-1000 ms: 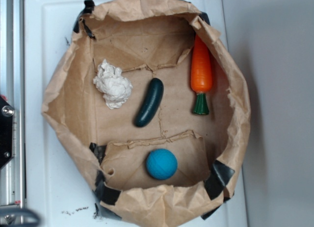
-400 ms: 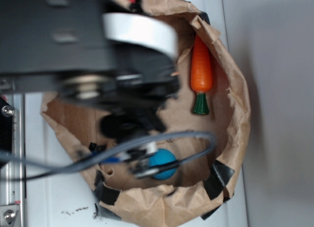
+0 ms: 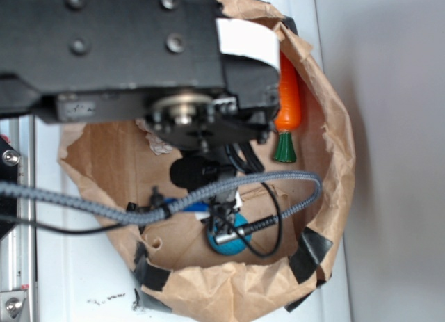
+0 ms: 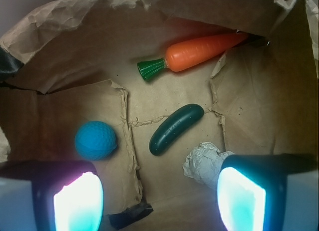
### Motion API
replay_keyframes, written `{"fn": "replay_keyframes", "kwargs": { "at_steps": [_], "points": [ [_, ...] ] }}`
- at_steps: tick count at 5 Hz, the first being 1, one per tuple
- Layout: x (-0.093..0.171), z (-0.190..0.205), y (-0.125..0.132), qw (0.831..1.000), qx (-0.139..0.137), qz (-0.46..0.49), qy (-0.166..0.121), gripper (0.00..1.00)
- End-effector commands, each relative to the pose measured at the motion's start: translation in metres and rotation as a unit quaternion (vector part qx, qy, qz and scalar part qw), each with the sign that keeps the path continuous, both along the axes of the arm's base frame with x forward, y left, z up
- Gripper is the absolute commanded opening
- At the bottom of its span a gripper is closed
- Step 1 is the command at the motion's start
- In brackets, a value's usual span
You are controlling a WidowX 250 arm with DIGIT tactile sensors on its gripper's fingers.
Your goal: Grab the plastic pickle.
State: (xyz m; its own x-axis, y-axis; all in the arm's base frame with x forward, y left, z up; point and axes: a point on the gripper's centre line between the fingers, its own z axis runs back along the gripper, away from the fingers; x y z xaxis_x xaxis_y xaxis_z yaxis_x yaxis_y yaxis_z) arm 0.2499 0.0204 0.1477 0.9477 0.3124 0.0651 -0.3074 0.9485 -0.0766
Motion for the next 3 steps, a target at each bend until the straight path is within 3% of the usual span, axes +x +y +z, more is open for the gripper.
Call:
{"fn": "replay_keyframes", "kwargs": {
  "at_steps": [1,2,3],
  "points": [
    [0.007,0.019,0.01,0.999,0.006,0.011,-0.038,1.0],
    [0.02,0.003,0.013,0.998,0.002,0.039,-0.053,1.0],
    [0.026,-0.014,0.013,0.996,-0.02,0.082,-0.042,1.0]
  ]
}}
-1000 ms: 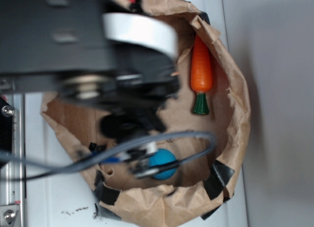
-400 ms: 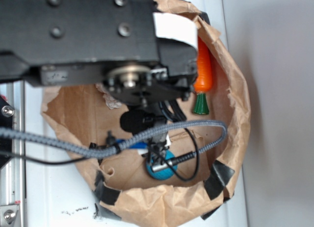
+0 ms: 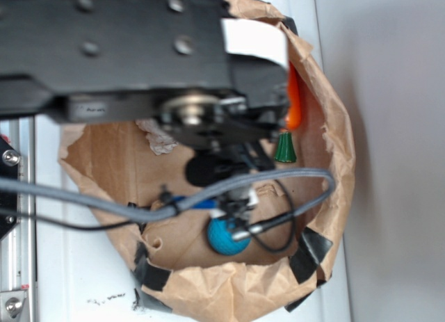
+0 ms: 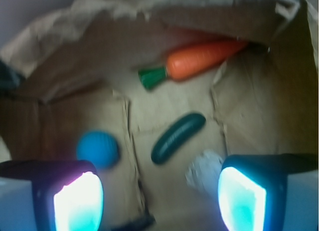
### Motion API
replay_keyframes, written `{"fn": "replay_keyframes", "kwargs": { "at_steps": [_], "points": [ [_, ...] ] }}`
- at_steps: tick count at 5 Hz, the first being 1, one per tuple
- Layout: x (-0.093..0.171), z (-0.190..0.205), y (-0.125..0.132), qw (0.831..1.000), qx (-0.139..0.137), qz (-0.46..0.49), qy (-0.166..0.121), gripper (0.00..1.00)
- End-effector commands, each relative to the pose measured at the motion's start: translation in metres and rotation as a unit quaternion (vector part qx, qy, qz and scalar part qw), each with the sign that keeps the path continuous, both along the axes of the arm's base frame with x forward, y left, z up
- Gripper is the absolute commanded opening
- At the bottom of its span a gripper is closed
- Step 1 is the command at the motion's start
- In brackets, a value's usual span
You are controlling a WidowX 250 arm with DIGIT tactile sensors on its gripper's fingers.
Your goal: Grab the plastic pickle.
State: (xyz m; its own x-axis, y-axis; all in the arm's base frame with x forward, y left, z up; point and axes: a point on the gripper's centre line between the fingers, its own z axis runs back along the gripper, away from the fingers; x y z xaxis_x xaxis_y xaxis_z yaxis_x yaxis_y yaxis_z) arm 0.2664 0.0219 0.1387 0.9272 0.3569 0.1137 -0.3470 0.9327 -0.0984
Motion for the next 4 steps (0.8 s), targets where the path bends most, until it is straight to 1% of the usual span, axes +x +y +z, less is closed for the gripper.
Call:
{"fn": "replay_keyframes", "kwargs": {
  "at_steps": [1,2,3,4],
  "points": [
    [0.016,-0.026,0.012,0.993,-0.006,0.099,-0.064,1.0],
    [0.027,-0.053,0.013,0.991,-0.007,0.119,-0.063,1.0],
    [0.038,-0.068,0.018,0.99,-0.008,0.129,-0.059,1.0],
    [0.046,-0.078,0.021,0.991,-0.002,0.125,-0.048,1.0]
  ]
}}
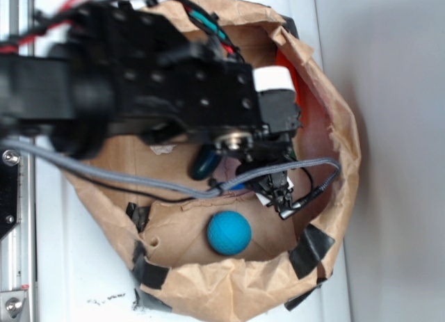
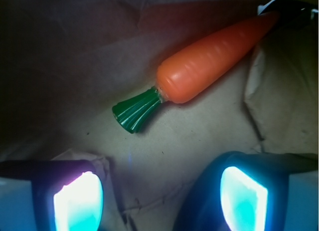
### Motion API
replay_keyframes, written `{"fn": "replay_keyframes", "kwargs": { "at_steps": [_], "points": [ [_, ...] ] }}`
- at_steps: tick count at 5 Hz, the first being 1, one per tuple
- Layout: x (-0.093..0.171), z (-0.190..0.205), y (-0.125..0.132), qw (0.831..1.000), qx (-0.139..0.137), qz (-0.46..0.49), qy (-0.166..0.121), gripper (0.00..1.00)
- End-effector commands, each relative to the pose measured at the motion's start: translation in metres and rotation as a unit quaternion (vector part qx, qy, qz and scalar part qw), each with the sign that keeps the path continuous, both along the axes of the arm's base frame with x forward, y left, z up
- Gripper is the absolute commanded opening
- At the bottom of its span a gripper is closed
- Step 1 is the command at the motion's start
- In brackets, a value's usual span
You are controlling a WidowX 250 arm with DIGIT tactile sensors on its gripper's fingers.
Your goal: Grab the plastic pickle.
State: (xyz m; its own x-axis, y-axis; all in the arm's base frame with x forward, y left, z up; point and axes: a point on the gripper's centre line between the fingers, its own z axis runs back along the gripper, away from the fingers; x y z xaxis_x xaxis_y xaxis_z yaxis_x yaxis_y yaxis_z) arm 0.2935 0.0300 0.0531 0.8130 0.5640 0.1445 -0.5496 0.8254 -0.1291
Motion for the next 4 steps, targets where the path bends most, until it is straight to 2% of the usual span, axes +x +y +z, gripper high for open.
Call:
{"fn": "replay_keyframes", "kwargs": {
  "at_steps": [1,4],
  "points": [
    [0.016,0.005,0.014,1.0,0.016,0.002,-0.027,1.0],
    [-0.022,0.07,0.014,0.997,-0.041,0.012,-0.066,1.0]
  ]
}}
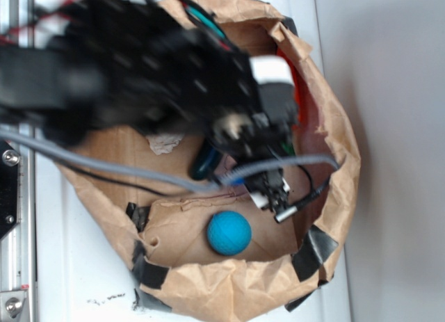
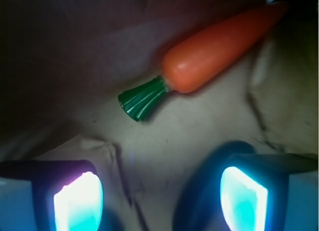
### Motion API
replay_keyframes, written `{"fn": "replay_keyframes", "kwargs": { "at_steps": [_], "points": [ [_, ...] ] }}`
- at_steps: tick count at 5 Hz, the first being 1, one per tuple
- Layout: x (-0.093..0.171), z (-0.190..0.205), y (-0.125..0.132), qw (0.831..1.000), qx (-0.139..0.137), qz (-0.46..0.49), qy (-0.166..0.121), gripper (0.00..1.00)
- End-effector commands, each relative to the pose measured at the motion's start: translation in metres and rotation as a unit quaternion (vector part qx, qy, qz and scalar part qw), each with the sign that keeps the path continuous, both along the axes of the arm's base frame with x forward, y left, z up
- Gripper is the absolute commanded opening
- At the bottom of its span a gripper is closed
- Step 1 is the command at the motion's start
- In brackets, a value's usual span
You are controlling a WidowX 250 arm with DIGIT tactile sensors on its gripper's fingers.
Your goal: Grab the plastic pickle.
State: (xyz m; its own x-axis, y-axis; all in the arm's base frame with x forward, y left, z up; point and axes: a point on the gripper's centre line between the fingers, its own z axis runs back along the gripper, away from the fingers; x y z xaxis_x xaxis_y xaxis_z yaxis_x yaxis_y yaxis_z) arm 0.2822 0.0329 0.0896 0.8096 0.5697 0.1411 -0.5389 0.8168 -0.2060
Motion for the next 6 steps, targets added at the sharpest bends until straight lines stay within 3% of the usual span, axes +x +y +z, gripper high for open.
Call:
{"fn": "replay_keyframes", "kwargs": {
  "at_steps": [1,3,4,6],
  "points": [
    [-0.012,0.02,0.013,0.999,0.006,0.033,-0.032,1.0],
    [-0.005,-0.017,0.016,0.998,0.031,0.044,-0.016,1.0],
    [0.003,-0.039,0.012,0.998,0.059,0.024,-0.012,1.0],
    [0.002,-0.053,0.002,0.994,0.108,0.018,-0.028,1.0]
  ]
}}
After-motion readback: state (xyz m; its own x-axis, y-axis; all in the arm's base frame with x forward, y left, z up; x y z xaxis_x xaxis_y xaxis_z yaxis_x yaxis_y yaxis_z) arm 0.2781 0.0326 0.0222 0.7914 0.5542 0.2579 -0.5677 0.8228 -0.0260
